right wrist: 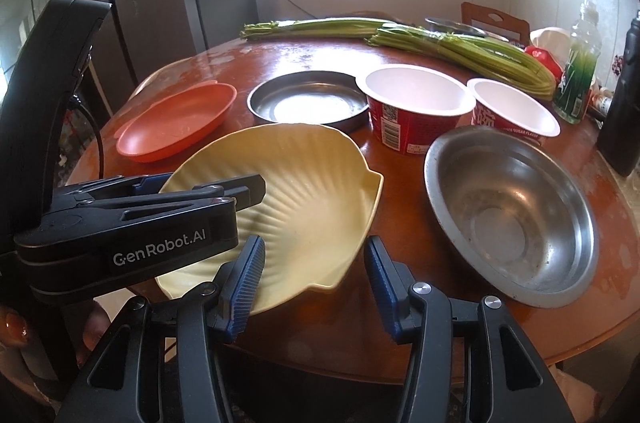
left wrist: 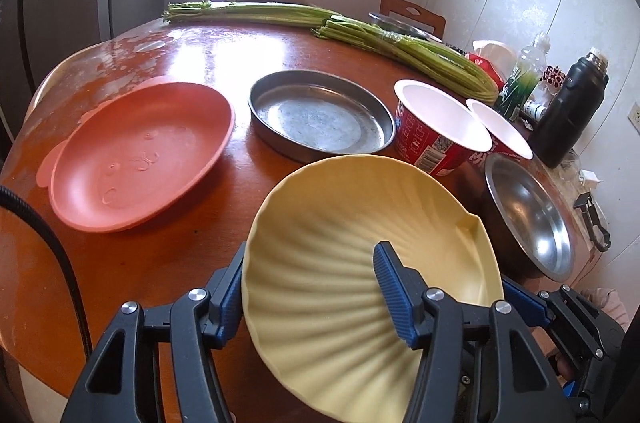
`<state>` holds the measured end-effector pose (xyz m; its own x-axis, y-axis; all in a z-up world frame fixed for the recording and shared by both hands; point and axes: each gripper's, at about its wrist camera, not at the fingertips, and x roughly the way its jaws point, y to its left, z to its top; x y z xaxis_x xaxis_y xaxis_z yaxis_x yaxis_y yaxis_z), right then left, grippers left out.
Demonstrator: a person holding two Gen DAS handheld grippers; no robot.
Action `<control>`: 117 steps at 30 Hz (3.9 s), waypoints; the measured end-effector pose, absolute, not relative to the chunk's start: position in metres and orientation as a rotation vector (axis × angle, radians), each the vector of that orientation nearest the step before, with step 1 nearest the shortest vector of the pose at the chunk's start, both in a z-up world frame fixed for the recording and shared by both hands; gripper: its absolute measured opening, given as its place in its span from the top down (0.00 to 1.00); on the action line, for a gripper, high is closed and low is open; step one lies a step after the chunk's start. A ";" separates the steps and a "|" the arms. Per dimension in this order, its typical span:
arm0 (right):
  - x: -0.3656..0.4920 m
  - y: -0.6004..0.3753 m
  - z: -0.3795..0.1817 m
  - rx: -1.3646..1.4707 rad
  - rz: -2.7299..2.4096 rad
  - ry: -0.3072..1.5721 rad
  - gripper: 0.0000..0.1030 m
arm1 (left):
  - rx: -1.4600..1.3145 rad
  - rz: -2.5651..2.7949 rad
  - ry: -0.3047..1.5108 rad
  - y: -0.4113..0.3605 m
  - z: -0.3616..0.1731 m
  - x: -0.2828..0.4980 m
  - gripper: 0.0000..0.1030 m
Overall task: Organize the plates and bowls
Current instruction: 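Lift the yellow shell dish with the left tool toward the pink plate, then lower the yellow dish onto the pink plate and open the left tool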
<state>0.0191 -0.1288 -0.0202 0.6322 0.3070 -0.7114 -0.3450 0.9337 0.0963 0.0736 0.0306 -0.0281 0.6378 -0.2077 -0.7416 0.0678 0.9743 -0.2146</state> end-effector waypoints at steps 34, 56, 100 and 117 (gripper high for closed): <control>0.073 -0.031 0.028 -0.024 0.519 0.702 0.48 | -0.170 -0.032 0.788 0.135 0.026 0.090 0.42; 0.109 0.001 -0.002 -0.028 0.535 0.759 0.47 | -0.147 0.019 0.872 0.164 -0.007 0.137 0.42; 0.110 0.011 -0.013 -0.086 0.538 0.757 0.47 | -0.076 0.094 0.851 0.172 -0.009 0.139 0.42; 0.101 0.006 -0.012 -0.059 0.566 0.770 0.48 | -0.108 0.133 0.853 0.186 -0.022 0.130 0.30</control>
<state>0.1013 0.0064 -0.0124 0.5771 0.4628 -0.6729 -0.5047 0.8498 0.1517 0.1300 0.1859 -0.0215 0.6501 0.0735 -0.7563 -0.1598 0.9863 -0.0415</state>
